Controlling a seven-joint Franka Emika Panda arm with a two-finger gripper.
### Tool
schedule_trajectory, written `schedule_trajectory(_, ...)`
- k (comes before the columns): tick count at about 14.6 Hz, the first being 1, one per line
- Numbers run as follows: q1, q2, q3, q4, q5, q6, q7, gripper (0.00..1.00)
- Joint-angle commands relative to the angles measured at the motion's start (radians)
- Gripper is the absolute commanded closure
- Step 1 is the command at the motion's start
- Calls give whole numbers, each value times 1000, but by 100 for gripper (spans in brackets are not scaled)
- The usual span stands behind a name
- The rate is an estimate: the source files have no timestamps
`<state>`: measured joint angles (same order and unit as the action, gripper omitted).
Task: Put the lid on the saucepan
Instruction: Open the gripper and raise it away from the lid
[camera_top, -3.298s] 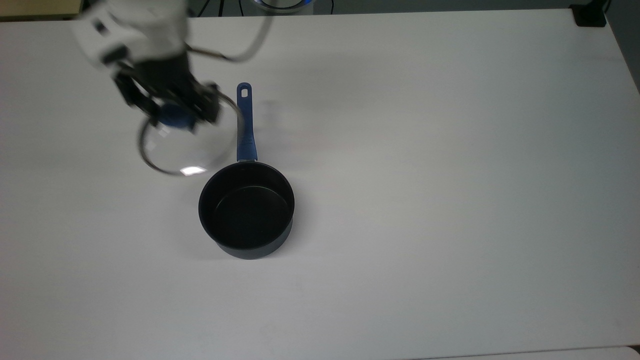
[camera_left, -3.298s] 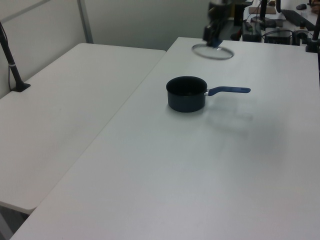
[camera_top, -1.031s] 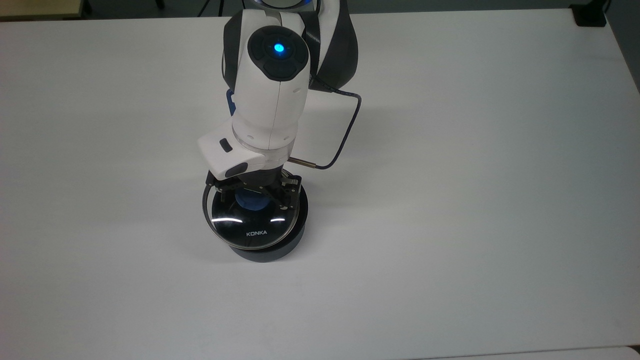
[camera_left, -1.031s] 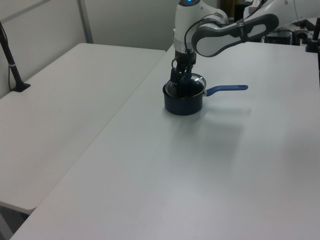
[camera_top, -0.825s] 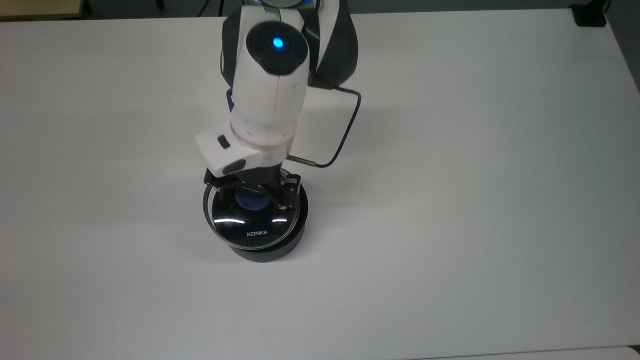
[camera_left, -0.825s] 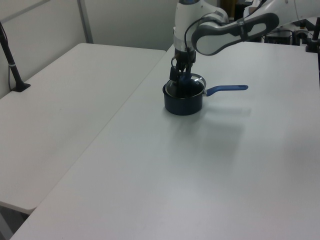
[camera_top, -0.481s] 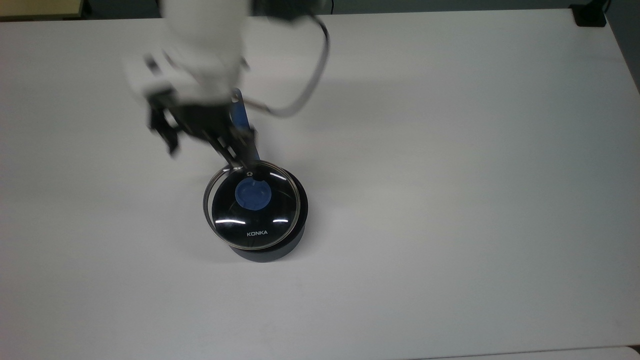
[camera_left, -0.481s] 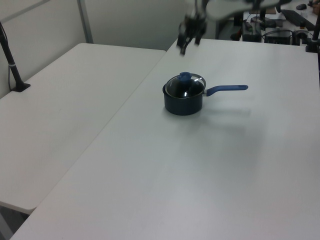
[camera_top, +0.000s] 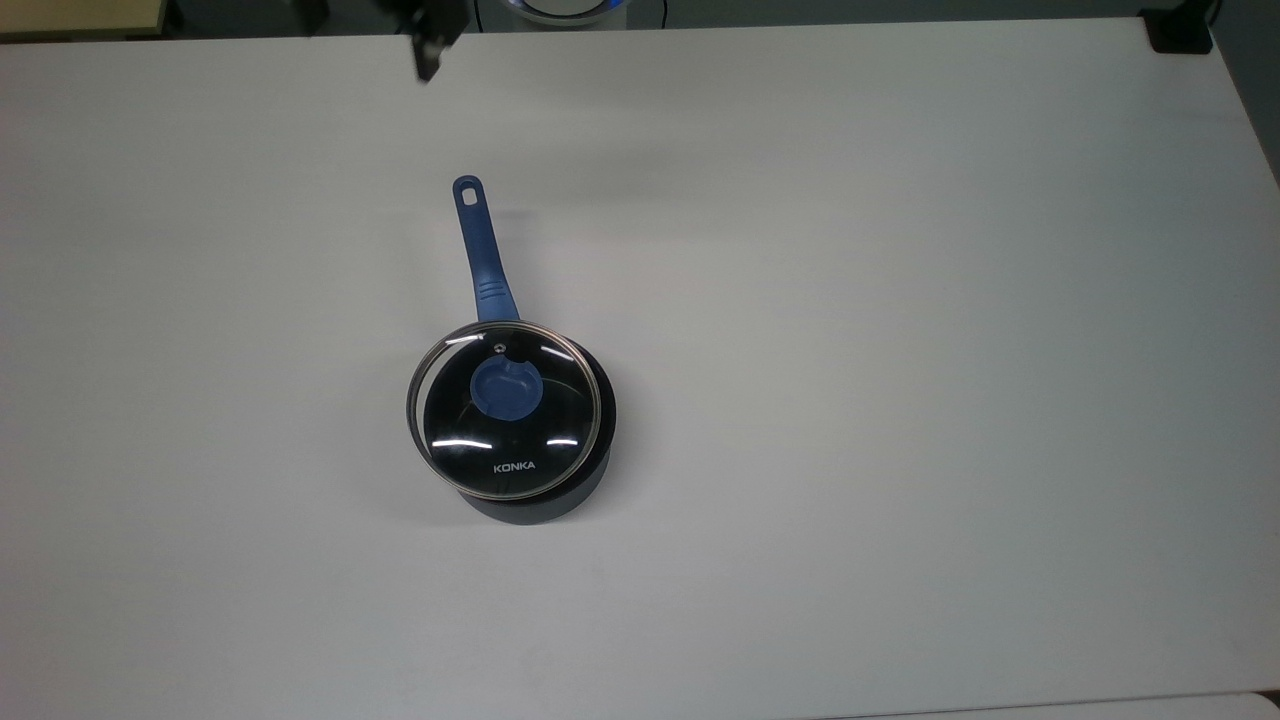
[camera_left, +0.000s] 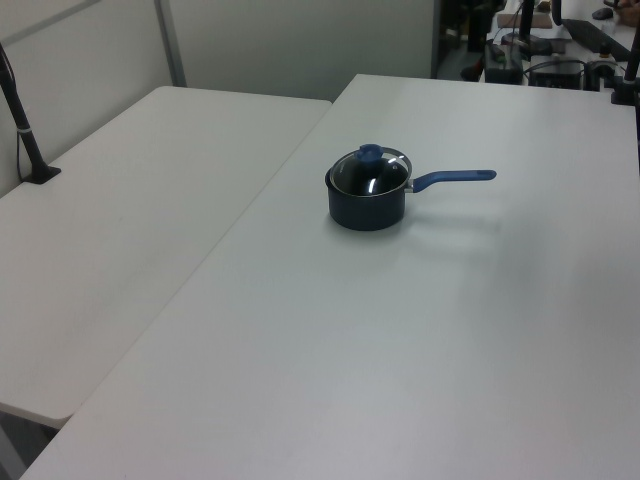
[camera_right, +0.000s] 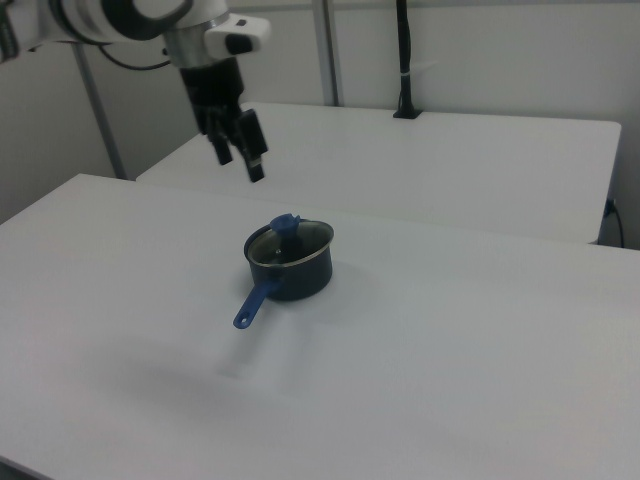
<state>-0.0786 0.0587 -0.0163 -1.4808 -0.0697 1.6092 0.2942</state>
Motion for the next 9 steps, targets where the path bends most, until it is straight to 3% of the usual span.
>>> schedule_trajectory(1, 155, -144, -149, -177, 44, 18, -114, 0)
schedule_trajectory(5, 151, -125, -151, -173, 42, 58, -341, 0)
schedule_trajectory(9, 146, -122, -151, -170, 44, 77, -356, 0)
